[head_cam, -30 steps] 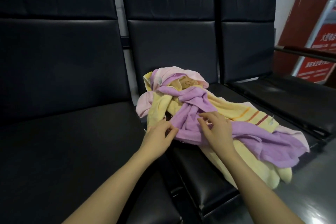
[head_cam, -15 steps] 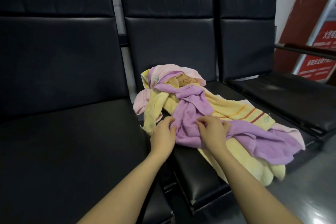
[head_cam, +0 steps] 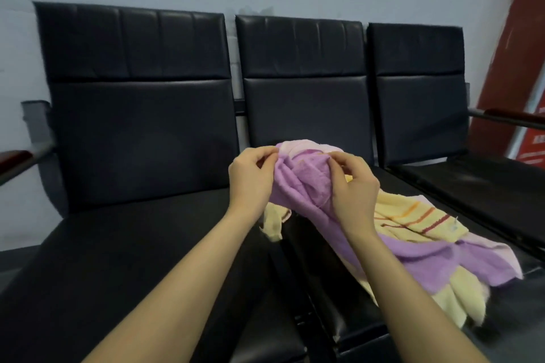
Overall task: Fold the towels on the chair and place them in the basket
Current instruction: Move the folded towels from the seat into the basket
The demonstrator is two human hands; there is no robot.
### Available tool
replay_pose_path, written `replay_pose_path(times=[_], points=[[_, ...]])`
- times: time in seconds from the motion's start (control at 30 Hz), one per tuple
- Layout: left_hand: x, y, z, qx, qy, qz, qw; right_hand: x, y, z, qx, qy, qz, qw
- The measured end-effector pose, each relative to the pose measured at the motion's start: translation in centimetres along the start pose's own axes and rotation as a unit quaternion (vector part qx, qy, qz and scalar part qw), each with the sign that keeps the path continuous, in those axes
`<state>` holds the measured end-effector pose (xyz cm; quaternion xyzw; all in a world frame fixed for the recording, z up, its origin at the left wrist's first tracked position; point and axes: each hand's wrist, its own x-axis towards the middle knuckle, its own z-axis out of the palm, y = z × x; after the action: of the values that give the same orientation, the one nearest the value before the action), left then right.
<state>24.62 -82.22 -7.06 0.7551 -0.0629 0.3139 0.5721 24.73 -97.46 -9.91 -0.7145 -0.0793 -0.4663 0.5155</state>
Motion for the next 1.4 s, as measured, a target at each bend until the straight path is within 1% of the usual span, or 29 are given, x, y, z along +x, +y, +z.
replay_pose_path(times=[0.1,0.2,0.3,0.43,0.63,0.7,0.8,0.87,0.93,1.0,1.03,1.07,1.2,1.33,1.4], points=[[0.2,1.4,-3.7,0.031,0.021,0.028,0.999,-0.7,-2.7,1.2,0.048,-0.011,-0.005,0.999],[0.1,2.2,-7.5,0.061,0.027,0.048,0.997,-1.8,-5.6,2.6,0.096,-0.054,0.006,0.994],[-0.1,2.8,-11.5,0.070,0.030,0.053,0.996,-3.2,-8.4,4.2,0.130,-0.095,0.025,0.987],[-0.1,3.1,-17.0,0.076,0.063,0.054,0.994,-4.7,-12.2,5.9,0.142,-0.123,0.030,0.982],[0.7,3.9,-23.2,0.131,0.091,0.100,0.982,-5.4,-17.0,7.9,0.135,-0.117,0.015,0.984],[0.8,4.0,-24.5,0.138,0.094,0.095,0.981,-5.8,-18.0,8.5,0.137,-0.143,0.021,0.980],[-0.1,3.1,-25.4,0.161,0.071,0.061,0.982,-7.4,-18.6,9.3,0.156,-0.203,0.045,0.966],[-1.5,1.8,-25.3,0.151,0.040,0.030,0.987,-9.0,-18.3,9.8,0.159,-0.235,0.057,0.957],[-3.3,0.2,-24.9,0.115,-0.022,-0.006,0.993,-10.6,-17.8,10.3,0.172,-0.258,0.070,0.948],[-5.2,-1.7,-24.3,0.112,-0.097,-0.023,0.989,-11.9,-16.9,10.9,0.184,-0.269,0.087,0.941],[-6.0,-2.6,-24.0,0.116,-0.120,-0.026,0.986,-12.5,-16.4,11.1,0.188,-0.272,0.100,0.938],[-6.6,-3.5,-23.8,0.114,-0.126,-0.027,0.985,-13.0,-15.9,11.3,0.190,-0.272,0.116,0.936],[-7.4,-6.2,-23.2,0.100,-0.074,-0.045,0.991,-14.3,-13.4,12.1,0.167,-0.268,0.153,0.936],[-6.6,-7.6,-23.0,0.107,-0.038,-0.067,0.991,-15.0,-11.7,13.4,0.129,-0.296,0.173,0.930],[-6.4,-8.2,-22.9,0.106,-0.056,-0.086,0.989,-15.4,-11.1,13.9,0.116,-0.285,0.185,0.933]])
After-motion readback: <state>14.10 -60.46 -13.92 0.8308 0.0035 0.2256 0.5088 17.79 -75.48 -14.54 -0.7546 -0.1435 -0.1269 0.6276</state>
